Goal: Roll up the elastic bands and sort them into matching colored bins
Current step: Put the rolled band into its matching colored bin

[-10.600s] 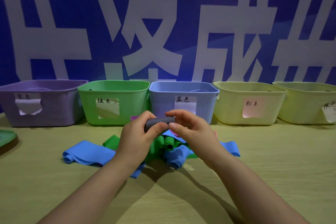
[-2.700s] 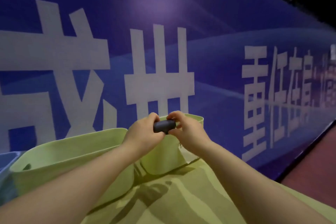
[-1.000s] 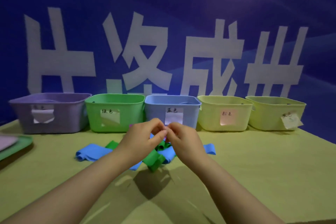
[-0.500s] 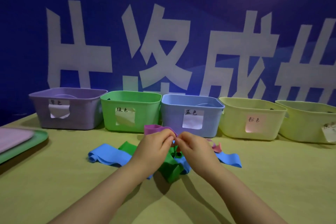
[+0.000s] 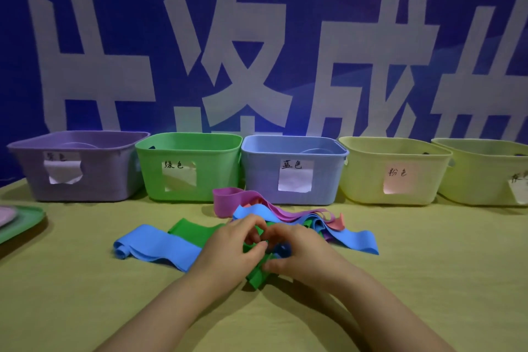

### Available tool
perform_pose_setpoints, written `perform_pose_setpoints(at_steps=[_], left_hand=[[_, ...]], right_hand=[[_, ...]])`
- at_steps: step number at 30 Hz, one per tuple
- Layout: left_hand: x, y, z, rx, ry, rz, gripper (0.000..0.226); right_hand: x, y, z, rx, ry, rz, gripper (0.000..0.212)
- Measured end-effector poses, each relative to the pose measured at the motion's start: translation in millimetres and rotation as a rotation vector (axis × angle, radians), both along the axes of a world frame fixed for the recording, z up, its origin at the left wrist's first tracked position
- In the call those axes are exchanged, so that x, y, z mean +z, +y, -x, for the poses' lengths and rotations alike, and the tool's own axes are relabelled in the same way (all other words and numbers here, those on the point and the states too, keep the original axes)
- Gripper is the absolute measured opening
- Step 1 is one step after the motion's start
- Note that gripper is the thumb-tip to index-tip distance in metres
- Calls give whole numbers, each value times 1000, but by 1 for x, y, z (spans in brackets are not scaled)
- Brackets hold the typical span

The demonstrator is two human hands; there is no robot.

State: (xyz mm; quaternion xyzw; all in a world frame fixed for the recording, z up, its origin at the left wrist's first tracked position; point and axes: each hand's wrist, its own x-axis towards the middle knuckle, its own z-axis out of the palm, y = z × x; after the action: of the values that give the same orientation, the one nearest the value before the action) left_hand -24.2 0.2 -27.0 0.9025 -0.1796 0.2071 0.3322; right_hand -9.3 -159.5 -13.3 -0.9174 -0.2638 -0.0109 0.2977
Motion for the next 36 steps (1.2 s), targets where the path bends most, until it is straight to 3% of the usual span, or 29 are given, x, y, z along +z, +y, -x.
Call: perform_pose_setpoints(at_steps=[5,9,12,15,21,26,30,34,36], left_hand=[[-1,1,-2,-34,0,23,13],[1,3,-2,-50,-14,94,16],[3,3,-2,-34,-52,155,21],[5,2,0,-11,-137,200,31],[12,0,6,-71,-194,259,33],[11,1,4,-63,-204,293,14],[10,3,3,-25,-199,299,28],[9,1,0,-17,-248,254,3],[7,2,-2,-9,-259,213,10]], right_hand=[[0,-3,2,-19,2,-54,31],[7,-4,0,-121,-70,-248,11],[11,-6,-1,-195,-88,-455,21],[10,-3,1,-193,-60,-533,26],[10,2,4,-172,-58,-604,25],[10,6,8,-102,-19,-643,24],[10,6,9,-91,-27,-605,22],[10,5,9,-107,-30,-558,20],[11,5,10,-107,-64,-495,14]])
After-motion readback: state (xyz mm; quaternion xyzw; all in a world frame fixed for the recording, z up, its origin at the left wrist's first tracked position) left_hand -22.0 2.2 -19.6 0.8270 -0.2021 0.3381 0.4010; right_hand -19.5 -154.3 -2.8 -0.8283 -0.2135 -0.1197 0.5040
